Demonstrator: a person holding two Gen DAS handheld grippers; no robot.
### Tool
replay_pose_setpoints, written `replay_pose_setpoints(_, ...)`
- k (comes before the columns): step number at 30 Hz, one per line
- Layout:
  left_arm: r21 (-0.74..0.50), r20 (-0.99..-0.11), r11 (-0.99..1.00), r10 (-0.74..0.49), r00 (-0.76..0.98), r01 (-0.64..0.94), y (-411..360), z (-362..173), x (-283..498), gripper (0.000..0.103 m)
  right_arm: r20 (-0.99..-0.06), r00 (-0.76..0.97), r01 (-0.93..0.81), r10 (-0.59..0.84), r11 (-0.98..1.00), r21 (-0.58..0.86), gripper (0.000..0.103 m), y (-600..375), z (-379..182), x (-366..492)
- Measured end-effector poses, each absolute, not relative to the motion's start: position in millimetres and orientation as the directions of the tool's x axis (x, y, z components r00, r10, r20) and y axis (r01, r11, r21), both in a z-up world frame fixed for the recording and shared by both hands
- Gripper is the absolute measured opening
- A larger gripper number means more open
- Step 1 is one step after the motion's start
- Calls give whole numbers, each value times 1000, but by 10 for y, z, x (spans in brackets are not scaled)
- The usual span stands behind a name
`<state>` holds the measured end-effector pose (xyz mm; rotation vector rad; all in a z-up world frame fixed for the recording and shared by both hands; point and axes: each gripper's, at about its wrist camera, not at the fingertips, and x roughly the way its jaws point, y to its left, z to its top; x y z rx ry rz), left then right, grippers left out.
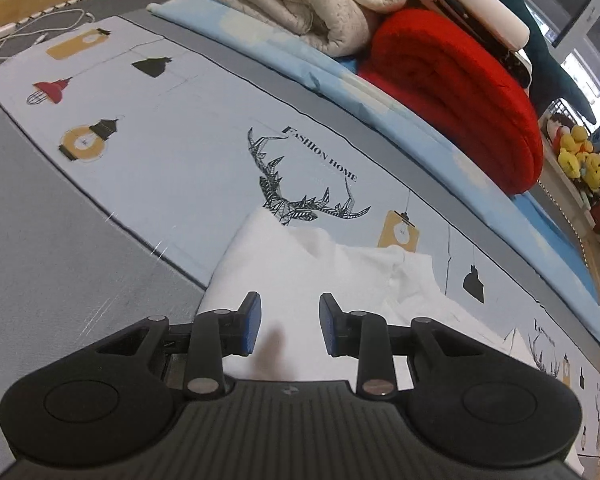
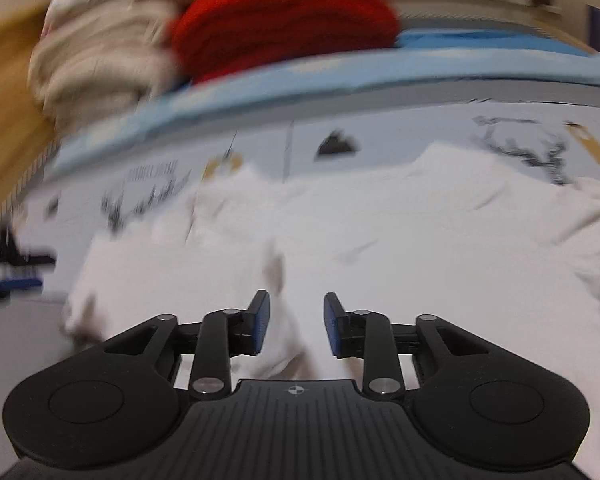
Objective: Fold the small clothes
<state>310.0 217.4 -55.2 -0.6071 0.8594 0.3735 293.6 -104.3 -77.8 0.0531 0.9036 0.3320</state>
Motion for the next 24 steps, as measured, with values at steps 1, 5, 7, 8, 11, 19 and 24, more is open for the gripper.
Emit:
replay_pose_setpoints(1, -345, -791, 774, 64, 609, -530, 2198, -543, 3144, 34, -769, 558, -299, 313, 940, 166, 39, -962, -808, 2944)
replay_pose_setpoints(5, -354, -783, 762, 75, 617, -543, 2382, -463, 3213, 37, -798, 554, -375, 238, 927, 16, 49, -705, -895, 3013)
replay_pose_setpoints(7, -354, -786, 748, 87, 612, -561, 2462, -469, 3262, 37, -823, 517, -401, 233, 916, 7, 49, -641, -969, 3083)
replay_pose_setpoints(8, -352, -789, 742, 93, 607, -571, 2505, -483, 3293, 37, -834, 499, -414, 234, 910, 8, 49, -608, -1012, 3096)
replay_pose_setpoints(11, -348, -793, 731, 104, 600, -587, 2598, -503, 3357, 37, -854, 476, -452, 210, 891, -33, 48, -548, -1120, 3145)
replay_pose_setpoints(19, -346, -794, 720, 116, 596, -602, 2692, -534, 3480, 37, -676, 616, -249, 405, 914, 321, 7, -1249, -498, 3482)
replay_pose_setpoints(24, -346, -798, 737, 94, 595, -580, 2647, -568, 3555, 37, -716, 679, 89, 165, 949, 302, 7, -2056, -463, 3747)
